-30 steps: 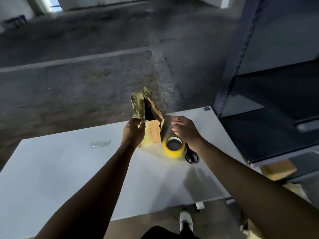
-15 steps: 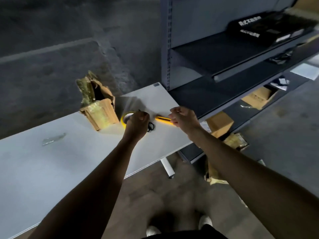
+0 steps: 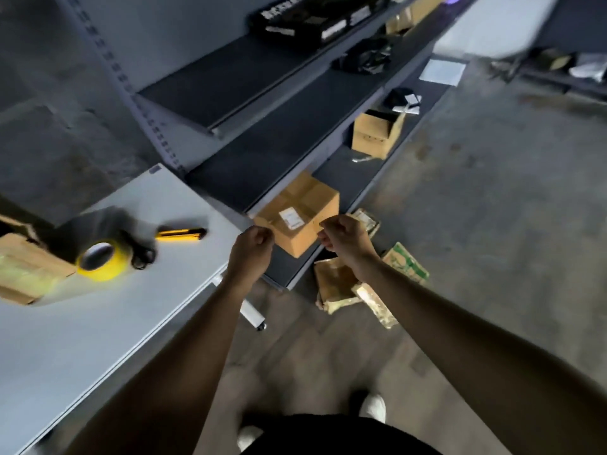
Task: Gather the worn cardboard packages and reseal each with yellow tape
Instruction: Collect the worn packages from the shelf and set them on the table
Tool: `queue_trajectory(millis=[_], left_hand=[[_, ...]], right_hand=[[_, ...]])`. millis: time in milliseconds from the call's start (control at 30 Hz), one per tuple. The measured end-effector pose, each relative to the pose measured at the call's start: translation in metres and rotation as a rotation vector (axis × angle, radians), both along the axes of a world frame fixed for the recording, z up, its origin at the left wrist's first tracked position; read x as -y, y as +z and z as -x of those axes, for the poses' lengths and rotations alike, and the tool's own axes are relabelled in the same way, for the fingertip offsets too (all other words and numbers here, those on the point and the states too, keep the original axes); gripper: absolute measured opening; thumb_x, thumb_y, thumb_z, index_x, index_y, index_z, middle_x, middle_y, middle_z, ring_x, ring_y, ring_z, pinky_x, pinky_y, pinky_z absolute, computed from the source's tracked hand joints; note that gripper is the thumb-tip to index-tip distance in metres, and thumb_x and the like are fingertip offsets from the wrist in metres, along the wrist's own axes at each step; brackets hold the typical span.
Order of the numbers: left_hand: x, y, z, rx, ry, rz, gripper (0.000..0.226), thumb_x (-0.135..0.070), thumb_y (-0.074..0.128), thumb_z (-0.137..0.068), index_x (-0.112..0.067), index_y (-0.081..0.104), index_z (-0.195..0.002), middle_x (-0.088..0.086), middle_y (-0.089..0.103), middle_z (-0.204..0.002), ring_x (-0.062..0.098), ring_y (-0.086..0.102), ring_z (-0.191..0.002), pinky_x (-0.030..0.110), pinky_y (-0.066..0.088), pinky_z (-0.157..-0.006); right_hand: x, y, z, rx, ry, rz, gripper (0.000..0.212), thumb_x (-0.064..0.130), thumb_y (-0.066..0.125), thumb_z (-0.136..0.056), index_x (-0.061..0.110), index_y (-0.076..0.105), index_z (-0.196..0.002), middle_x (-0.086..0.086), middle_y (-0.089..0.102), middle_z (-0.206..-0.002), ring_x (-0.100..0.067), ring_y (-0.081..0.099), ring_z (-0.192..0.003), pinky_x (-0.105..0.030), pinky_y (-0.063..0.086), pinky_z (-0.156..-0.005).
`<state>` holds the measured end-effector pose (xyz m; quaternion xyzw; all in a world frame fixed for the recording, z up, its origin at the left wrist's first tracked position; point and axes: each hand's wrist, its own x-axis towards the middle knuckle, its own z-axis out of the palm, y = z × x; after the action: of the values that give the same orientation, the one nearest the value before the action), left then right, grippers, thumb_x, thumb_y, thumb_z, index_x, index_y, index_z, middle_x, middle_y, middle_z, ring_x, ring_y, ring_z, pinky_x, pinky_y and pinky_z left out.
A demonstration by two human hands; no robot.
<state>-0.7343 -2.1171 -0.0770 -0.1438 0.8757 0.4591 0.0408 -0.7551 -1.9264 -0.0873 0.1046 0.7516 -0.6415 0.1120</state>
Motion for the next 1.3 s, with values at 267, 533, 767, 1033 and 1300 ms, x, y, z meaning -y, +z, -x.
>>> queue_trajectory(millis=[267, 533, 767, 1033, 1300], left_hand=[[-0.115, -0.017, 0.022, 0.054, -0.086, -0.072, 0.023, -0.025, 0.054, -0.100, -0.006, 0.067, -0.104, 0.011, 0.070, -0.098, 0.023, 0.066, -0.092, 0.032, 0.049, -0.076], [-0.191, -0.074, 0.067, 0.195, -0.237, -0.114, 0.015, -0.021, 0.058, -0.098, -0.008, 0.065, -0.101, 0.011, 0.070, -0.100, 0.025, 0.066, -0.095, 0.031, 0.054, -0.081], [-0.241, -0.133, 0.132, 0.304, -0.280, -0.173, 0.014, -0.019, 0.057, -0.099, -0.008, 0.063, -0.106, 0.015, 0.069, -0.110, 0.032, 0.066, -0.105, 0.049, 0.051, -0.097], [-0.275, -0.221, 0.158, 0.404, -0.292, -0.166, 0.009, -0.008, 0.055, -0.099, -0.004, 0.057, -0.107, 0.008, 0.060, -0.093, 0.025, 0.062, -0.090, 0.037, 0.052, -0.087], [-0.281, -0.352, 0.162, 0.525, -0.342, -0.013, 0.023, -0.024, 0.057, -0.099, -0.008, 0.061, -0.115, 0.004, 0.065, -0.107, 0.019, 0.062, -0.099, 0.029, 0.049, -0.081]], right_hand=[[-0.107, -0.022, 0.000, 0.063, -0.157, -0.003, 0.023, 0.025, 0.055, -0.097, 0.022, 0.065, -0.076, -0.004, 0.068, -0.077, -0.025, 0.066, -0.077, -0.048, 0.057, -0.078], [-0.175, -0.064, 0.012, 0.094, -0.294, 0.008, 0.022, 0.009, 0.050, -0.101, 0.020, 0.065, -0.089, -0.003, 0.066, -0.076, -0.008, 0.059, -0.059, -0.021, 0.049, -0.057], [-0.214, -0.106, 0.048, 0.203, -0.421, -0.041, 0.015, 0.011, 0.053, -0.099, 0.004, 0.066, -0.097, -0.009, 0.067, -0.082, -0.013, 0.057, -0.063, -0.022, 0.047, -0.059], [-0.238, -0.199, 0.073, 0.276, -0.522, -0.054, 0.012, 0.018, 0.060, -0.097, 0.021, 0.065, -0.088, -0.007, 0.069, -0.089, -0.021, 0.063, -0.077, -0.041, 0.054, -0.075], [-0.254, -0.343, 0.084, 0.366, -0.436, -0.084, 0.005, 0.023, 0.061, -0.097, 0.020, 0.061, -0.092, 0.004, 0.066, -0.086, -0.015, 0.063, -0.078, -0.034, 0.053, -0.073]])
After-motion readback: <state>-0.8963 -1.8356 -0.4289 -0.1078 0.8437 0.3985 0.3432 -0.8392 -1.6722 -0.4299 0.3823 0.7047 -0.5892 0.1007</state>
